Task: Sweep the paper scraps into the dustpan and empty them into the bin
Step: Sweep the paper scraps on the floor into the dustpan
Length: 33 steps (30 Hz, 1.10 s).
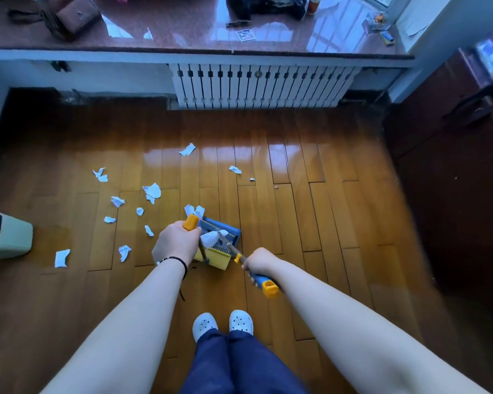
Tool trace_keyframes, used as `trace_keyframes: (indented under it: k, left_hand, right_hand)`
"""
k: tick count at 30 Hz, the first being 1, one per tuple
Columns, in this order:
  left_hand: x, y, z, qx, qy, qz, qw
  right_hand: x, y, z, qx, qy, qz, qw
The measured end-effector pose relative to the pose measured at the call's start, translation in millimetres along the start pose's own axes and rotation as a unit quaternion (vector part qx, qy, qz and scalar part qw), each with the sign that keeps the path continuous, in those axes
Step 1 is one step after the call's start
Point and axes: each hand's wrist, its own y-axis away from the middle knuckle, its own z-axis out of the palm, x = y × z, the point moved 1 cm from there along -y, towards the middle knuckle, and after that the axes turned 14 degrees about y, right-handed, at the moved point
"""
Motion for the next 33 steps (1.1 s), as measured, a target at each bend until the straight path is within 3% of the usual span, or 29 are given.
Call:
trace_keyframes:
  k: [16,33]
  left_hand:
    - [-19.3,3.1,-36.6,-0.045,0.018,0.032,0.998]
    - [49.1,-69.7,-21.8,-0.041,-0.014,0.094,0.995]
  right_hand:
    - [-6.4,29.9,36.0,0.049,-0.18,0.024,0.982]
    - [-52.2,-34.7,-98.2,0.114,-0.347,0.032,0.931]
